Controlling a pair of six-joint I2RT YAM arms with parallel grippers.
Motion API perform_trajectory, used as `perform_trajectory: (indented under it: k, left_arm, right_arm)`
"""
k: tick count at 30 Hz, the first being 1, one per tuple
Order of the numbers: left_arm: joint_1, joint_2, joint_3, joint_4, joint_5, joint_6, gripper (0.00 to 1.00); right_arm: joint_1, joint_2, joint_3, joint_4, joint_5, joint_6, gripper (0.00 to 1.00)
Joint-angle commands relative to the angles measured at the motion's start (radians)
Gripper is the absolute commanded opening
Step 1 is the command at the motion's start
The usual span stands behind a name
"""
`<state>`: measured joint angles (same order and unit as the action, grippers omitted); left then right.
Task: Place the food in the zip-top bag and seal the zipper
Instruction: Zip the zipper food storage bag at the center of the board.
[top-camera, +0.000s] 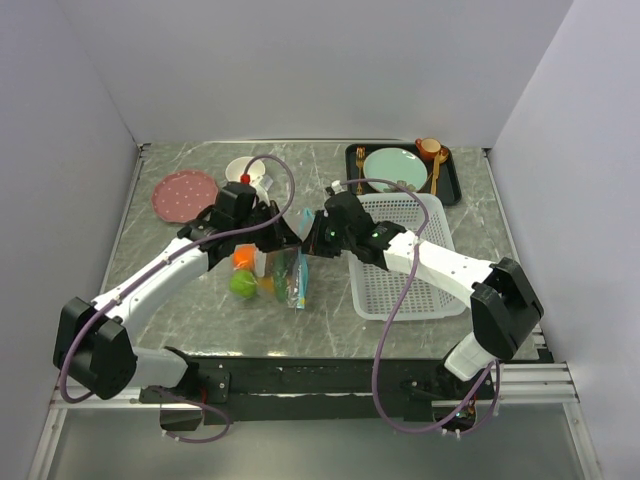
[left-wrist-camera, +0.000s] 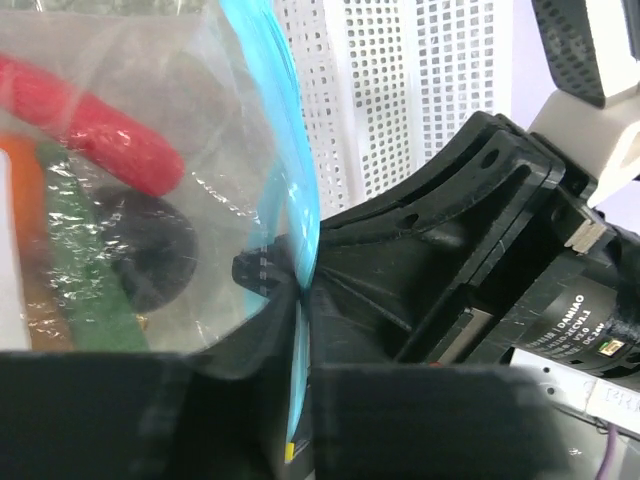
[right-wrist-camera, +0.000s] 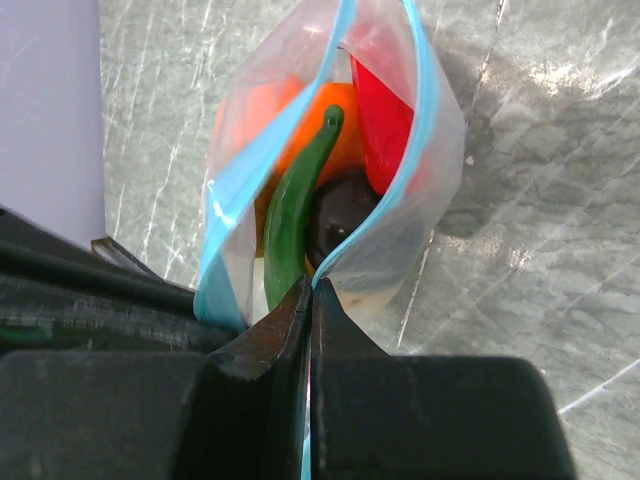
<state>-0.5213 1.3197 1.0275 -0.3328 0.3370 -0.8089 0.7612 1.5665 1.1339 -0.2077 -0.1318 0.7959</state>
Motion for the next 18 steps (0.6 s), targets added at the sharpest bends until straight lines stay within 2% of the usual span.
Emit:
perform_trajectory:
  k: [1, 2, 3, 5, 6, 10, 13, 18]
  left_arm:
    - [-0.003, -0.025, 0.013, 0.012, -0.009, 0.004, 0.2]
    - [-0.003, -0.036, 0.013, -0.003, -0.042, 0.004, 0.19]
    - [-0.003, -0.052, -0.003, -0.035, -0.132, -0.013, 0.24]
    - [-0.003, -0.12, -0.033, -0.035, -0.197, -0.009, 0.4]
    - [-0.003, -0.14, -0.049, -0.04, -0.263, -0.01, 0.51]
    - [-0.003, -0.239, -0.073, -0.095, -0.323, -0.013, 0.65]
    - [-0.003, -0.298, -0.116, -0.078, -0.317, -0.021, 0.7]
    - [-0.003, -0.379, -0.208, -0.106, -0.268, -0.099, 0.72]
  right_arm:
    - [-0.005, -0.033, 0.059, 0.056, 0.018, 0.009, 0.04]
    - [-0.005, -0.034, 0.061, 0.051, 0.026, 0.011, 0.04]
    - [-0.003, -0.033, 0.063, 0.048, 0.029, 0.012, 0.04]
    - [-0.003, -0.031, 0.066, 0.039, 0.034, 0.014, 0.04]
    - [-0.003, -0.029, 0.067, 0.034, 0.037, 0.014, 0.04]
    - [-0.005, -0.031, 0.064, 0.021, 0.05, 0.019, 0.04]
    - [-0.005, -0.029, 0.067, 0.008, 0.066, 0.014, 0.04]
    - [-0.016, -0.034, 0.063, 0.008, 0.083, 0.019, 0.04]
